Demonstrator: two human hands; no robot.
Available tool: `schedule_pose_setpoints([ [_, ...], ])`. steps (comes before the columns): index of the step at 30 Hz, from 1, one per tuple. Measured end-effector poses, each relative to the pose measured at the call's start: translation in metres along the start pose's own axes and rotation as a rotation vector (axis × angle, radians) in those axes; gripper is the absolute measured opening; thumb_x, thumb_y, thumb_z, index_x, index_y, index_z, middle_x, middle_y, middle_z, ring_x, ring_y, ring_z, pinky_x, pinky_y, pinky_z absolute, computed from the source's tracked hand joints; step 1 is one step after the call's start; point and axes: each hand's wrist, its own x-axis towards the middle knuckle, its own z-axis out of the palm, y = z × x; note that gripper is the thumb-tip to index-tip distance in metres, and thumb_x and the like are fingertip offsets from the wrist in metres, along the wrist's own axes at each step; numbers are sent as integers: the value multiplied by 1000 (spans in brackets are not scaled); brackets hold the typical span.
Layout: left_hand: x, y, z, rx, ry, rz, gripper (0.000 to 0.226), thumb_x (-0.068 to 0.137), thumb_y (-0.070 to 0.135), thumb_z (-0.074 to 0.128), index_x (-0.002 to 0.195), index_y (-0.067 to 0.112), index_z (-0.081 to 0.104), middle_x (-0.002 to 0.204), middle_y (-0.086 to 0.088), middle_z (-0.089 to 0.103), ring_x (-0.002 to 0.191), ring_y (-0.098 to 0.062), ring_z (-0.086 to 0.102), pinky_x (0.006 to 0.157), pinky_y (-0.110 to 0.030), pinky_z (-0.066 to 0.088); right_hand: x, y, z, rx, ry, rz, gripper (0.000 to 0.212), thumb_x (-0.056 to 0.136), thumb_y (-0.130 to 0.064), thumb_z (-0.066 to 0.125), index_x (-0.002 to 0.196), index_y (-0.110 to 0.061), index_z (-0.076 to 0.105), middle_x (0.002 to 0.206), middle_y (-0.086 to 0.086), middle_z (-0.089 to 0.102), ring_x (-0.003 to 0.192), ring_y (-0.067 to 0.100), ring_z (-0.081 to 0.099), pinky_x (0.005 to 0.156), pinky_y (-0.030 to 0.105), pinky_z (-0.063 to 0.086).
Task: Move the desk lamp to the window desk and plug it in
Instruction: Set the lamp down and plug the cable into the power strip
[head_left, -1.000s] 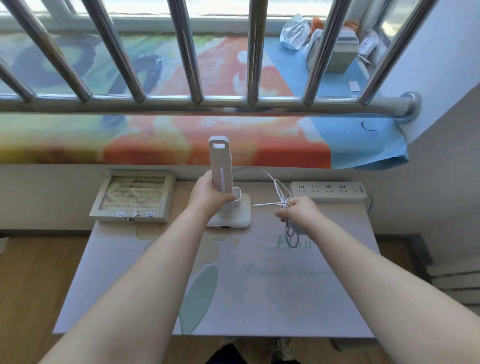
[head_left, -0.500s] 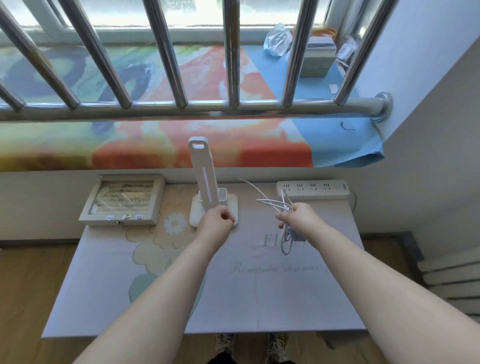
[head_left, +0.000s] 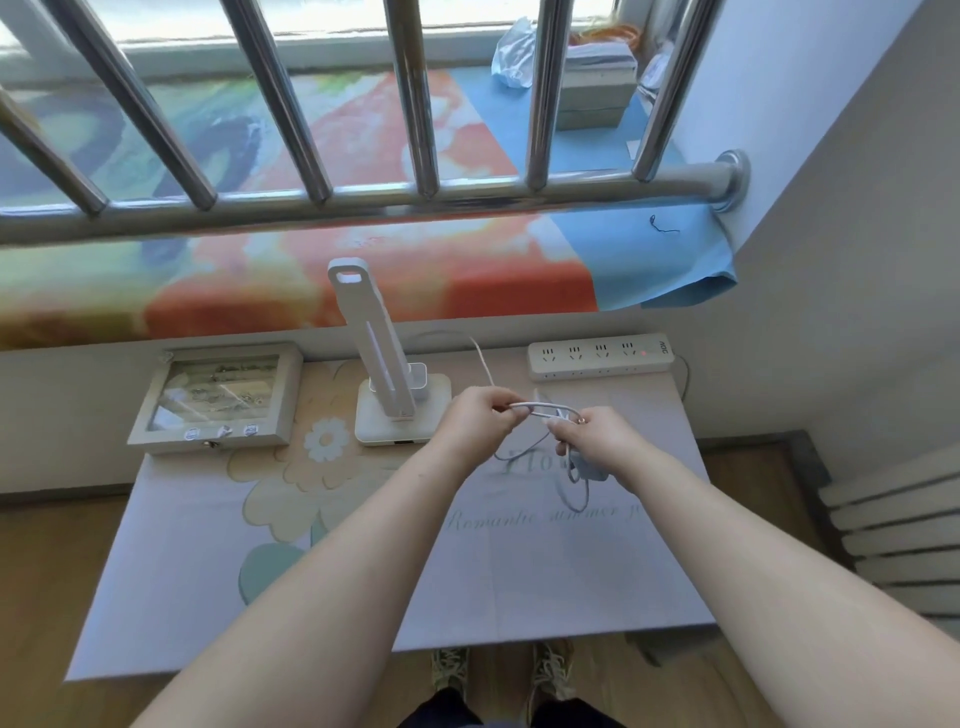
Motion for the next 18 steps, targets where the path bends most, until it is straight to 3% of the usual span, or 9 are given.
schedule_pose_setpoints([
  [3,3,1,3,22,26,-5,15,91,26,61,91,18,73,72,0,64,76,-19,59,74,-34,49,1,4,-2,-21,9,38,37,94,-37,55,82,-3,66,80,12,69,62,23,55,54,24,37],
  [5,6,3,4,46,48,-12,15,90,30,62,84,20,71,70,1,65,73,-19,60,73,-36,51,2,6,-4,-18,35,59,46,94,-38,52,99,5,67,99,20,72,72,25,56,64,29,39],
  [8,11,8,4,50,73,-5,19,88,33,63,74,22,67,66,3,63,70,-21,59,72,-37,51,2,7,-8,-60,76,50,47,95,-39,48,103,3,67,109,23,69,75,28,55,67,32,39],
  [12,16,19,5,111,104,29,26,88,37,62,75,15,66,66,0,61,69,-25,57,64,-36,47,-1,7,-19,-83,105,21,44,97,-43,43,100,-10,70,109,15,69,87,30,58,74,34,41],
  [15,19,25,5,252,142,56,29,88,40,61,70,18,61,65,8,50,64,-14,48,54,-27,32,-5,8,-30,-232,123,39,59,97,-55,31,101,-11,71,98,12,72,91,30,62,83,37,48],
  [18,21,28,8,269,87,18,34,88,43,60,66,18,56,58,7,48,60,-16,46,51,-28,30,-8,9,-42,-382,178,47,74,94,-67,18,99,-14,69,84,9,71,87,29,64,86,38,50],
])
